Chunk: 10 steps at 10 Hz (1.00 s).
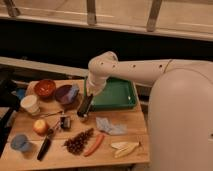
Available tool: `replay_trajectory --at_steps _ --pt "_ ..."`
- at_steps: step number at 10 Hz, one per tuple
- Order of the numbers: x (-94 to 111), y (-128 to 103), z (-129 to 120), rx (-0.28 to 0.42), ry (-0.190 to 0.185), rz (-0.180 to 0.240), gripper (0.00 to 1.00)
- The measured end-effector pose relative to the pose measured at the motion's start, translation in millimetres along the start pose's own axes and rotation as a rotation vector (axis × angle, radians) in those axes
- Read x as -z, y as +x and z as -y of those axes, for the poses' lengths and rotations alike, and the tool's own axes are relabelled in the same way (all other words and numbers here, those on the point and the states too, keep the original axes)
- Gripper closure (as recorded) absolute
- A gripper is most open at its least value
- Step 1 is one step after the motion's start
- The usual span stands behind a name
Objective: Place eraser in metal cup
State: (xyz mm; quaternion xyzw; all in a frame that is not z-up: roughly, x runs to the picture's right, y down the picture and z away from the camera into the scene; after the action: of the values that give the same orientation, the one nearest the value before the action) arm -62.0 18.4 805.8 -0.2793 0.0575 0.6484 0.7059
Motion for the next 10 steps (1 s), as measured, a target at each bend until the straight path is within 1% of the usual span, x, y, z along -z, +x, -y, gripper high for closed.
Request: replay_trajectory --at_steps 3,6,8,10 --pt "-11.7 1.0 -4.5 0.002 -0.007 -0.005 1.0" --pt "-20.7 4.8 -5.0 -0.005 0.008 -0.002 1.0" --pt "-23.2 6.8 -2.7 -0.009 0.018 0.007 1.0" --pt "-21.7 10.9 0.0 -0.014 0.017 0.029 1.0"
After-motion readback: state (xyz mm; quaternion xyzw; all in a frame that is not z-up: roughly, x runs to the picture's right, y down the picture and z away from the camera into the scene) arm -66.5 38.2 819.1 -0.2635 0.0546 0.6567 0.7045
